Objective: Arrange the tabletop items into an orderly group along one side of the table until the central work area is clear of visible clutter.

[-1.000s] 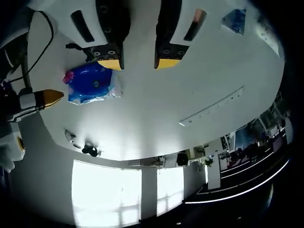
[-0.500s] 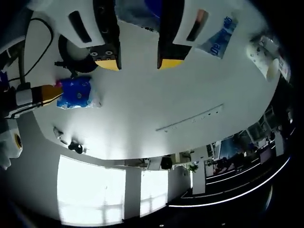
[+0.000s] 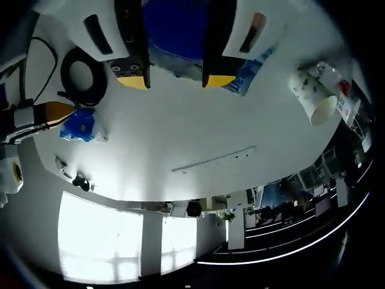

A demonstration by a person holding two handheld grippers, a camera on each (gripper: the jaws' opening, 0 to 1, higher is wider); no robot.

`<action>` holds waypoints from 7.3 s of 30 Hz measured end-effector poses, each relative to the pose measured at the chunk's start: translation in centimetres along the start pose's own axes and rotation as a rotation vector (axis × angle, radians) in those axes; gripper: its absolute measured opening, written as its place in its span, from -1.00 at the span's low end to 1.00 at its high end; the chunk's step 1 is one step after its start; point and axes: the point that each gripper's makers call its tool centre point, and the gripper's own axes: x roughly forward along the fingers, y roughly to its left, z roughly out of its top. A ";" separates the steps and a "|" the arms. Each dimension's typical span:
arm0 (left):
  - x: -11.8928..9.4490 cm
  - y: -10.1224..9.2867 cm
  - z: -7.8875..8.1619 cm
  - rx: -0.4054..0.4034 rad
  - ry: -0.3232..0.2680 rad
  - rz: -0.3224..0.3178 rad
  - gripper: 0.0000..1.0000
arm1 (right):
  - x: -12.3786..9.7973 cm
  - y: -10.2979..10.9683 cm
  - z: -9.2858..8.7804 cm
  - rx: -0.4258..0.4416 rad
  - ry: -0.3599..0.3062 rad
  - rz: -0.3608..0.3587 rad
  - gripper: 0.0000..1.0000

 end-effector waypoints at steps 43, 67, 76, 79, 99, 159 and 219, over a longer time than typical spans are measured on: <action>-1.3 8.8 -1.3 0.006 0.039 0.092 -0.20 | -0.5 8.7 -6.0 -0.044 0.074 0.169 -0.45; -0.7 8.9 -2.7 -0.008 0.088 0.042 -0.22 | -0.6 10.4 -8.7 0.023 0.103 0.158 -0.46; -0.6 9.2 -3.3 0.000 0.108 0.029 -0.24 | 0.0 10.6 -9.1 0.114 0.110 0.141 -0.47; -0.5 9.2 -3.5 0.004 0.112 0.020 -0.27 | 0.2 10.8 -9.1 0.148 0.111 0.137 -0.48; 0.5 9.2 -4.1 -0.012 0.133 -0.028 -0.45 | 1.4 11.2 -8.9 0.206 0.114 0.112 -0.53; -2.1 8.8 -5.7 -0.057 0.159 -0.019 -0.92 | 1.6 9.5 -8.1 0.194 0.144 0.049 -0.93; -3.2 7.3 -2.0 -0.215 0.052 0.012 -0.97 | 4.2 5.3 1.1 0.151 0.050 -0.007 -1.00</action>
